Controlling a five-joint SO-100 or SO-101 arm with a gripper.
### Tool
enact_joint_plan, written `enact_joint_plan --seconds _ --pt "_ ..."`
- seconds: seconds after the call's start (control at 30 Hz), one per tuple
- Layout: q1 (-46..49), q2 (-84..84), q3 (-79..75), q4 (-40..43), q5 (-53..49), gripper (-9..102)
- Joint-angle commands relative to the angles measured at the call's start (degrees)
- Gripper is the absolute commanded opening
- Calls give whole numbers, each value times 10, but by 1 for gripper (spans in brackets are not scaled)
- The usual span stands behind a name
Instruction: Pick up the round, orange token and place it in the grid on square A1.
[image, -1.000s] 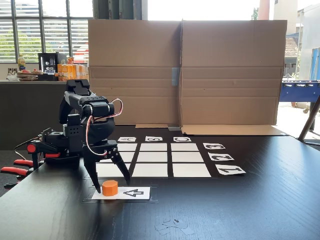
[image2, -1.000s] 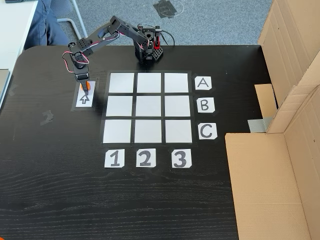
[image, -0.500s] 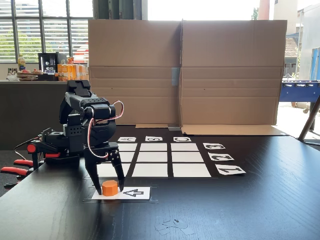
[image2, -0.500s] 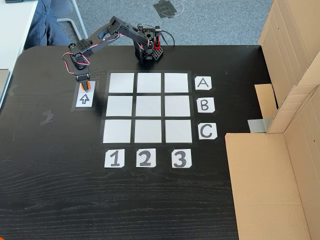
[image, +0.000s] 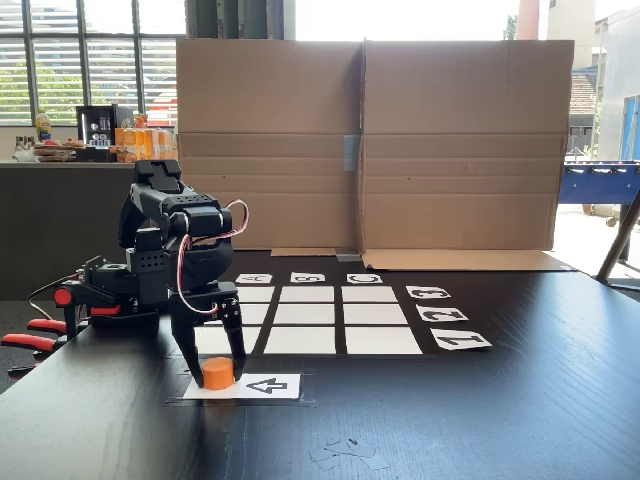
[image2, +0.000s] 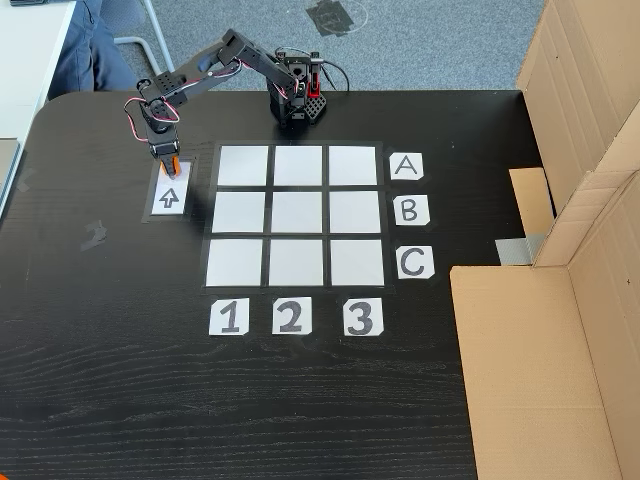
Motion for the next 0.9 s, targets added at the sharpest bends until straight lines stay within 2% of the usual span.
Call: enact_joint_plan --seconds 0.0,0.4,0.87 --pt "3 66 -16 8 -4 11" --pt "28 203 10 11 -8 12" --pt "12 468 243 11 -40 12"
